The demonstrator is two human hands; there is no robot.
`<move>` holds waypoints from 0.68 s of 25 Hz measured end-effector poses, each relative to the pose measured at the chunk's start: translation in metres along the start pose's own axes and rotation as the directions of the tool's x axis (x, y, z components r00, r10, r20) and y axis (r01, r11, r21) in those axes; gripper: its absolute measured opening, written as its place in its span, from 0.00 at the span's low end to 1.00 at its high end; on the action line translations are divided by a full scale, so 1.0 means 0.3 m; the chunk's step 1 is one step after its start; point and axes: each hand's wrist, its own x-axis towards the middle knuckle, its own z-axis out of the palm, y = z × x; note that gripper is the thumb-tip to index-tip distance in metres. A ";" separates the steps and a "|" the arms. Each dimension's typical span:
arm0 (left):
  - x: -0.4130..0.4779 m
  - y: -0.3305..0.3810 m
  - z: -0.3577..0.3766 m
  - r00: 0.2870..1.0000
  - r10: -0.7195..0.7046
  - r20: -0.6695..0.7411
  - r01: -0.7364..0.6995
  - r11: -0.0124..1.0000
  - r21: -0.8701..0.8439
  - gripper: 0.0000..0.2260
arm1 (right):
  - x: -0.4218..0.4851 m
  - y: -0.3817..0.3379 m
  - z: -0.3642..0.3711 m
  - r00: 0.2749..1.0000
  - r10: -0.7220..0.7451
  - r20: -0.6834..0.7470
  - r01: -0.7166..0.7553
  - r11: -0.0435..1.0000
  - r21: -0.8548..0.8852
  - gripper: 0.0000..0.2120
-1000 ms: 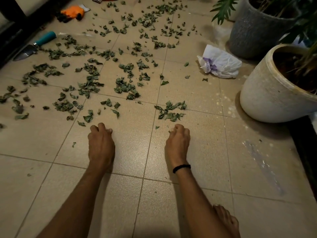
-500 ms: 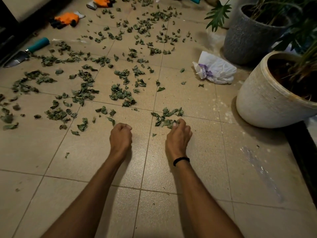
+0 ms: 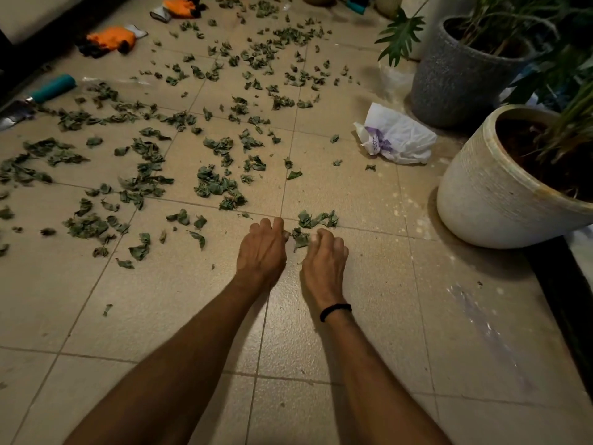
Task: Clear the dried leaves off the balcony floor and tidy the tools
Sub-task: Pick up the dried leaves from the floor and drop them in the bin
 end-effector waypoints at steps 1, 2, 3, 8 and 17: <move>-0.009 0.002 0.002 0.999 -0.024 -0.030 0.023 0.999 -0.043 0.10 | 0.006 -0.004 0.010 0.999 -0.040 0.026 0.041 0.998 -0.039 0.15; -0.021 0.001 0.001 0.996 -0.063 -0.060 0.057 0.993 -0.102 0.09 | 0.012 -0.001 0.022 0.996 -0.079 0.036 0.082 0.993 -0.088 0.16; -0.036 0.001 -0.003 0.990 -0.108 -0.090 0.092 0.982 -0.165 0.10 | 0.016 0.003 0.031 0.994 -0.109 0.025 0.111 0.986 -0.121 0.14; -0.075 -0.022 -0.032 0.970 -0.226 -0.084 0.181 0.912 -0.369 0.12 | 0.036 0.022 0.008 0.989 0.047 -0.141 -0.029 0.991 0.129 0.07; -0.062 -0.015 -0.006 0.986 -0.143 -0.085 0.111 0.948 -0.299 0.09 | 0.183 0.079 -0.005 0.996 0.065 -0.061 -0.070 0.994 -0.085 0.10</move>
